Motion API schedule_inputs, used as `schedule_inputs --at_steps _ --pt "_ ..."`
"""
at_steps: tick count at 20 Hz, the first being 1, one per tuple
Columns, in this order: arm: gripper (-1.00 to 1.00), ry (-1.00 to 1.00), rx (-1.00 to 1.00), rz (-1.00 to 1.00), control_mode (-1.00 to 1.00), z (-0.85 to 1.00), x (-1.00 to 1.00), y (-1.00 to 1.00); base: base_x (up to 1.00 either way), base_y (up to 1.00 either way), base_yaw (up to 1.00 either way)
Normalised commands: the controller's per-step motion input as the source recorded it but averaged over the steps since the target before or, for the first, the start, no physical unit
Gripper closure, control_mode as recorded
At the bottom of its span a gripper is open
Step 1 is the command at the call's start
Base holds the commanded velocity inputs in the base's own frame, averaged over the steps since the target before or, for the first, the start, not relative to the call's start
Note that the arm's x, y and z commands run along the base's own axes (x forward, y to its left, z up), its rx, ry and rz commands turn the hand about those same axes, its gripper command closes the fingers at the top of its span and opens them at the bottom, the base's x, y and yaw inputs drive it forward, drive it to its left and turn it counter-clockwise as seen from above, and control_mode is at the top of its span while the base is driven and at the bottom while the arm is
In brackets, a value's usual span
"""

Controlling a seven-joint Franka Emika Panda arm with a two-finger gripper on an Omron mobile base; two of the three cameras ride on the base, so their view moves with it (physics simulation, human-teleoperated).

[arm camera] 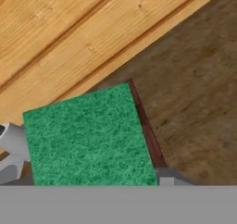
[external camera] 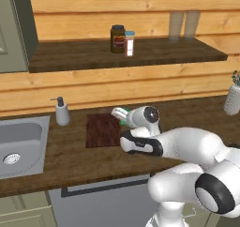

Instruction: Pick up the sponge from the counter and clean the cutting board by briefly scrubbing or pressing down on the cutting board. Once finished, release the sponge.

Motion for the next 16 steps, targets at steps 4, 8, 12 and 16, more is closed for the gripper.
schedule_inputs --at_steps 4,8,12,16 --pt "1.0 0.29 0.04 -0.12 -1.0 0.93 -0.14 -0.67 0.0 0.0 0.0" --pt "1.0 0.2 0.0 -0.08 -1.0 0.17 -0.08 -0.93 0.0 0.0 0.0" --pt "1.0 0.21 0.0 0.0 -1.0 -0.12 0.06 -1.0 0.0 0.0 0.0" --pt "1.0 0.12 -0.01 0.0 -1.0 -0.41 0.04 -0.8 0.0 0.0 0.0"
